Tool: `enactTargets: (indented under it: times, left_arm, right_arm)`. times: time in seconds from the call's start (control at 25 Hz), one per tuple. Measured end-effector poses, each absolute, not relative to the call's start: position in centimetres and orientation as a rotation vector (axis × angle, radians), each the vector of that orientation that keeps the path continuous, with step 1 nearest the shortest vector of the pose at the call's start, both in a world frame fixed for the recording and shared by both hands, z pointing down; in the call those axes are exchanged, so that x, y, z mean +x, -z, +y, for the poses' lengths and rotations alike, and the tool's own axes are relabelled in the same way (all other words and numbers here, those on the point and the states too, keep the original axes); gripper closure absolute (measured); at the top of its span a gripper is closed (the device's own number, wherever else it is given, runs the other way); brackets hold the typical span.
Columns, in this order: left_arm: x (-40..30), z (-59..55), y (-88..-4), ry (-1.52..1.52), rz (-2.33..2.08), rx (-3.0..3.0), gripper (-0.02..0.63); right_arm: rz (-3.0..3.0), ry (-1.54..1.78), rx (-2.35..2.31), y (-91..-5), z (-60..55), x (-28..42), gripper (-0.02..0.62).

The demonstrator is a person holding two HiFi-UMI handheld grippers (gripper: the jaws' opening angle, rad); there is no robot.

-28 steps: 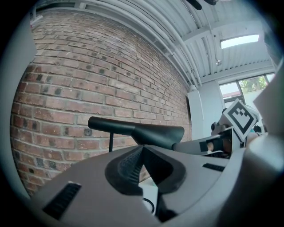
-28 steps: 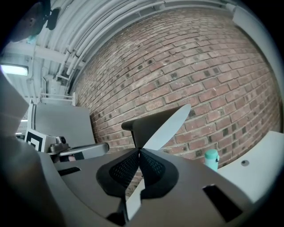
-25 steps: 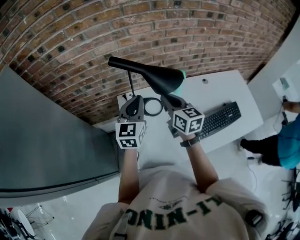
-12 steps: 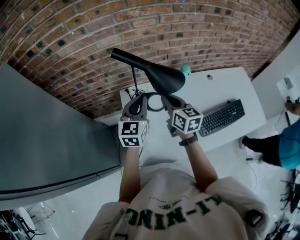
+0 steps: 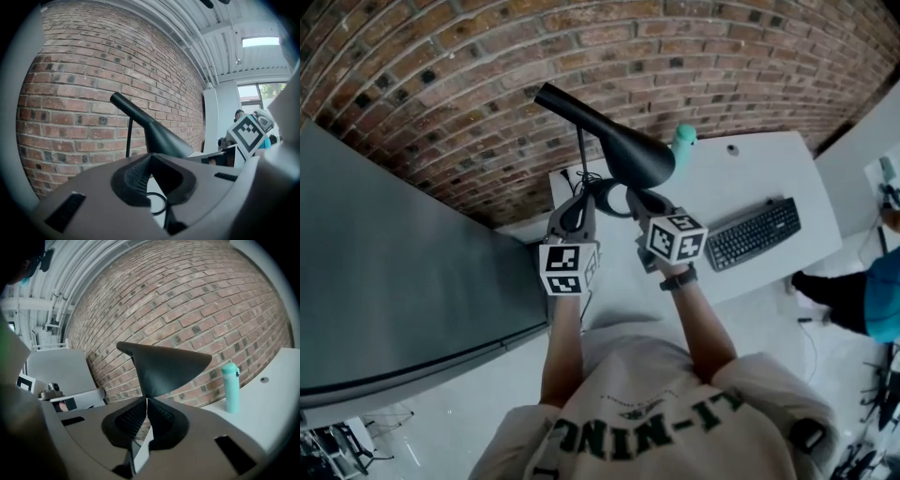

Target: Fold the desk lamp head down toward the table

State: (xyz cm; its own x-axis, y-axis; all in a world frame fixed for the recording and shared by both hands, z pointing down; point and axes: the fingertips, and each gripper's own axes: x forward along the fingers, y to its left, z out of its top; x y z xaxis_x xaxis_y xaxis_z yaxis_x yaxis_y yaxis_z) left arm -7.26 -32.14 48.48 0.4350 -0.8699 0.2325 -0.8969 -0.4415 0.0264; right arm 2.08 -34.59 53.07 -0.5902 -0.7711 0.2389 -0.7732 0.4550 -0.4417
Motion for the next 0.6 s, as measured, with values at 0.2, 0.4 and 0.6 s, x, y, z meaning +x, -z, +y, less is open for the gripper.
enactTargets:
  times: [0.2, 0.4, 0.6]
  left_arm:
    - [-8.0, -32.2, -49.6, -0.291, -1.560, 2.526, 0.612]
    - [-8.9, -32.6, -50.3, -0.297, -1.547, 2.535, 0.612]
    - [-9.5, -32.9, -50.6, -0.309, -1.528, 2.549, 0.612]
  right_arm:
    - [-2.653, -0.835, 1.421, -54.2, -35.2, 1.1, 0.588]
    - [-2.639, -0.827, 1.436, -54.7, -36.1, 0.1, 0.589]
    - [-2.622, -0.827, 1.459, -55.1, -36.5, -0.5, 0.591]
